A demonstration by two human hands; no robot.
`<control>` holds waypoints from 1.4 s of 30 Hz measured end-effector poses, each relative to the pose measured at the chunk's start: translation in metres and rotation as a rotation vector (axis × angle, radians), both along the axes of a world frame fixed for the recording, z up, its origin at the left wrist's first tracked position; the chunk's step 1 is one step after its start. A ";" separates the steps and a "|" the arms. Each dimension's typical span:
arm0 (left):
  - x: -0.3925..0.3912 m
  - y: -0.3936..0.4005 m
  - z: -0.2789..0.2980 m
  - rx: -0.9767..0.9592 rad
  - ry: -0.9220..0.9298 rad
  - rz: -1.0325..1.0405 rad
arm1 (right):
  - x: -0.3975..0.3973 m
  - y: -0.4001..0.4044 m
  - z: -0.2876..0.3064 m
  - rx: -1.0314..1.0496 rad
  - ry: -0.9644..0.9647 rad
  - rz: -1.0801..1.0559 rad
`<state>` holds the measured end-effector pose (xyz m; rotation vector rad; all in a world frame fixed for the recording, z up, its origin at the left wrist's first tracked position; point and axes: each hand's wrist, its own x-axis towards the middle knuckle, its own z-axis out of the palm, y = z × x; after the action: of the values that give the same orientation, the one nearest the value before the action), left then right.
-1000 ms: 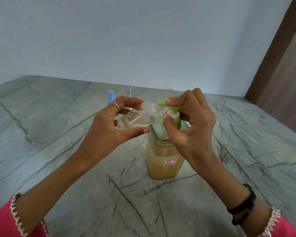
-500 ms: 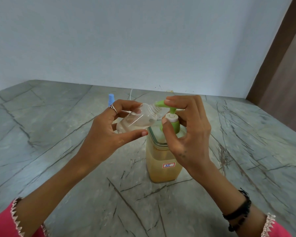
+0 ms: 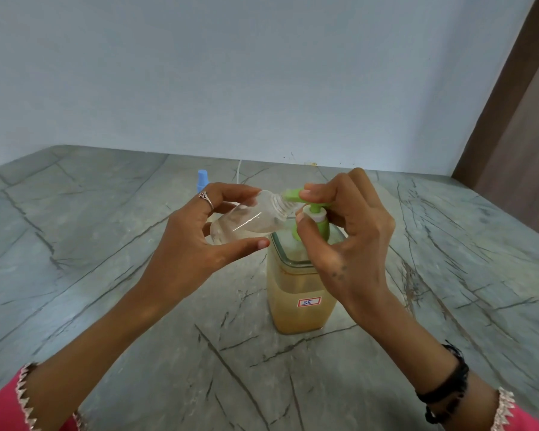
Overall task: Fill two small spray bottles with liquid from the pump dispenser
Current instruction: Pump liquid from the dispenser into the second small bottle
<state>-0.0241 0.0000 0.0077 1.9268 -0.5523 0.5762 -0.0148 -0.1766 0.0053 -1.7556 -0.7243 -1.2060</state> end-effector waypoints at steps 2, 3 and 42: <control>0.000 -0.001 0.000 -0.009 0.004 -0.004 | 0.000 0.000 -0.003 -0.014 -0.020 0.012; -0.001 -0.001 0.001 -0.017 0.007 -0.004 | -0.001 0.000 -0.004 -0.016 -0.023 0.017; 0.002 0.000 -0.002 -0.022 0.034 -0.029 | -0.002 0.000 0.005 -0.046 -0.008 -0.031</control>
<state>-0.0218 -0.0001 0.0057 1.9017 -0.5500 0.5282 -0.0169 -0.1768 0.0098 -1.8062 -0.7376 -1.2266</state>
